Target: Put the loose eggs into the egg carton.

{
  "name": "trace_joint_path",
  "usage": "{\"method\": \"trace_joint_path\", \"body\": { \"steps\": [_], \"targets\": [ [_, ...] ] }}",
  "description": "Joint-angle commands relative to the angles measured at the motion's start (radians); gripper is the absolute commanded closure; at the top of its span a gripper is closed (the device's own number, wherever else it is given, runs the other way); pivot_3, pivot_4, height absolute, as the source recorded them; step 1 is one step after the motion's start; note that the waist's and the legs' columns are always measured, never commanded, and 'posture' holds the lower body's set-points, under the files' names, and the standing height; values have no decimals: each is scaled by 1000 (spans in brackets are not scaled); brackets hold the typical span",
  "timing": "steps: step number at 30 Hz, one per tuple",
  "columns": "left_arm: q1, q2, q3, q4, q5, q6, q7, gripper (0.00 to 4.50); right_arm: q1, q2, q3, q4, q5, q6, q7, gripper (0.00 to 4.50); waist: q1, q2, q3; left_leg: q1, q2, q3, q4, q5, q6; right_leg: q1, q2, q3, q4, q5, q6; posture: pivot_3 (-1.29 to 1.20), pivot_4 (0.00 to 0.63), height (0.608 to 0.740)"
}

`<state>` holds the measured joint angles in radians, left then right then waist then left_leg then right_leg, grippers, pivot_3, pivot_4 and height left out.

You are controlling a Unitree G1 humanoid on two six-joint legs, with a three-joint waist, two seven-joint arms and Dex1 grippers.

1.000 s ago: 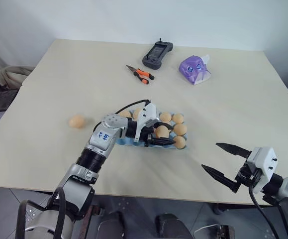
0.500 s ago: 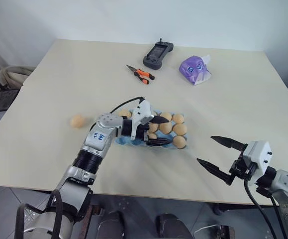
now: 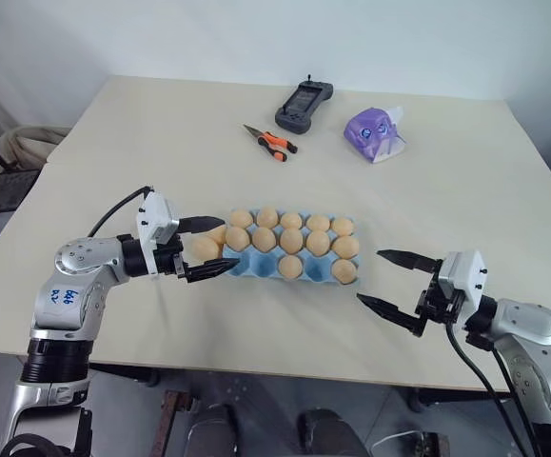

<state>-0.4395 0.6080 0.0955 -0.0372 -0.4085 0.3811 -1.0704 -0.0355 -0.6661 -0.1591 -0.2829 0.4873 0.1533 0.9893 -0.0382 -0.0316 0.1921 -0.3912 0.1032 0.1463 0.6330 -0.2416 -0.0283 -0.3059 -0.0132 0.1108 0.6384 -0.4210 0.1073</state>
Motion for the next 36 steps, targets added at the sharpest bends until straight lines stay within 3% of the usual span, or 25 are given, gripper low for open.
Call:
{"method": "trace_joint_path", "body": {
  "steps": [1,11,20,23,31,33,36],
  "targets": [
    [-25,-43,-67,-20,-12,-33,-26,98,-25,-4,0,4,1,-20,13,0,3,0,0,0,-1,0,0,0,0,0,-1,0,0,0,0,0,150,740],
    [-200,-201,-283,200,145,-146,-23,98,46,-17,-58,-77,10,21,-39,0,8,0,0,-1,-2,1,-1,0,0,-2,2,1,-2,0,0,0,150,740],
    [-250,-225,-338,306,218,-177,-27,98,155,-8,-111,-164,26,31,-89,0,-6,0,0,-1,-1,1,-1,0,-1,-2,3,2,-1,0,-1,0,150,740],
    [-253,-223,-350,305,234,-181,-29,649,195,-11,-132,-175,31,26,-88,0,-5,0,0,-1,-2,1,0,0,-1,-2,3,2,-1,0,-1,0,150,740],
    [-266,-228,-353,327,248,-172,-26,3134,236,-14,-167,-172,29,8,-78,0,-3,0,0,0,-2,1,-1,0,-1,-2,3,2,-1,0,-1,0,150,740],
    [-266,-220,-363,325,260,-176,-34,3410,236,-13,-168,-169,28,2,-76,0,-2,0,0,0,-1,1,-1,0,-1,-2,3,2,-1,0,-1,0,150,740],
    [-271,-215,-369,329,274,-182,-39,3410,232,-11,-167,-159,27,-6,-72,0,-2,0,0,0,-2,1,0,0,-1,-1,3,2,-1,0,-1,0,150,740]
  ]
}}
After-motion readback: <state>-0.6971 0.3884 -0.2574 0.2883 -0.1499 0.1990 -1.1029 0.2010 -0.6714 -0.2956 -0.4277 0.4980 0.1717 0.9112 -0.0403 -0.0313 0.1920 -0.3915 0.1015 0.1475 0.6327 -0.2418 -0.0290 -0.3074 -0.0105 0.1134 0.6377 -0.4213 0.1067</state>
